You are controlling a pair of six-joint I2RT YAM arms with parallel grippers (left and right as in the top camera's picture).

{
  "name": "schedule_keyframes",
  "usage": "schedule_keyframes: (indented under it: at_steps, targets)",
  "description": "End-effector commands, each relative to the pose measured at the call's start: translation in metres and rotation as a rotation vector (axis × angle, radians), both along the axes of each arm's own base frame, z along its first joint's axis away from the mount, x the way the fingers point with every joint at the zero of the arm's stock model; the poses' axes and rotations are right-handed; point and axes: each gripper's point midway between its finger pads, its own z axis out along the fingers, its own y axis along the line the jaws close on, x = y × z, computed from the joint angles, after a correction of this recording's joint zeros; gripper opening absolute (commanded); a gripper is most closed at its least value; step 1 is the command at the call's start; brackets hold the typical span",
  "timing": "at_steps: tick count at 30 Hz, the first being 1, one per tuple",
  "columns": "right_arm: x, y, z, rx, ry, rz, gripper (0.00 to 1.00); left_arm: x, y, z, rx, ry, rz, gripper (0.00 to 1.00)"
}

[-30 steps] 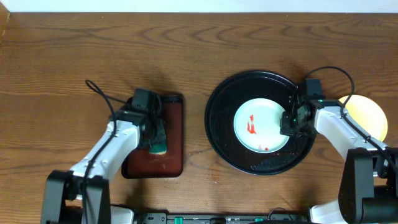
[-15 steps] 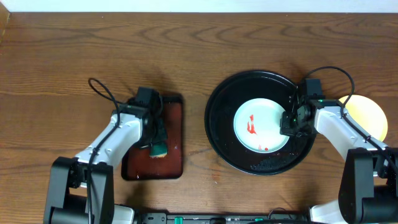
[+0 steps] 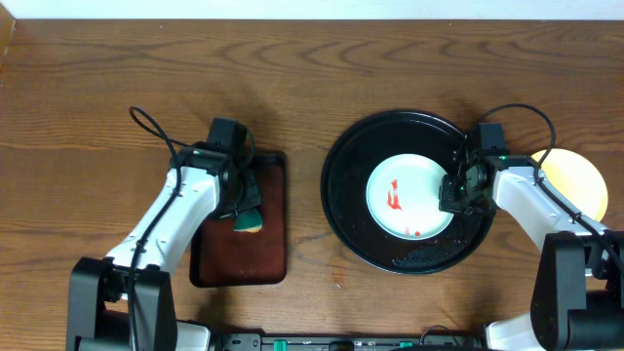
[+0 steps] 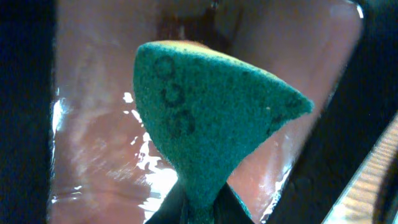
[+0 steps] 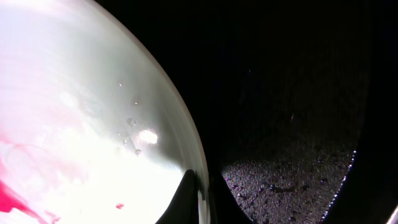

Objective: Clean dirty plates on tray and stack at the side

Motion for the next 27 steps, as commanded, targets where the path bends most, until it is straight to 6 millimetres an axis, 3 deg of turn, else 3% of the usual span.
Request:
schedule_keyframes:
  at_steps: [1, 7, 12, 18, 23, 27]
  targets:
    - [-0.019, 0.003, -0.016, 0.004, 0.082, 0.013, 0.01, -0.021, 0.007, -0.027, 0.021, 0.067, 0.003, 0.08]
    - [-0.019, 0.003, -0.016, 0.004, 0.082, 0.013, 0.00, -0.039, 0.010, -0.050, 0.034, 0.130, 0.002, 0.08]
    - [-0.019, 0.003, -0.016, 0.004, 0.082, 0.013, 0.01, -0.034, 0.009, -0.042, 0.032, 0.127, 0.002, 0.08]
    - [-0.019, 0.003, -0.016, 0.004, 0.083, 0.013, 0.01, -0.011, 0.002, 0.008, 0.012, 0.098, 0.001, 0.08]
    - [-0.019, 0.005, -0.016, 0.015, 0.081, 0.036, 0.01, 0.015, -0.023, 0.071, -0.092, 0.019, -0.076, 0.08]
    - [-0.018, 0.013, -0.015, 0.061, 0.075, 0.068, 0.01, 0.031, -0.052, 0.105, -0.148, -0.066, -0.142, 0.08]
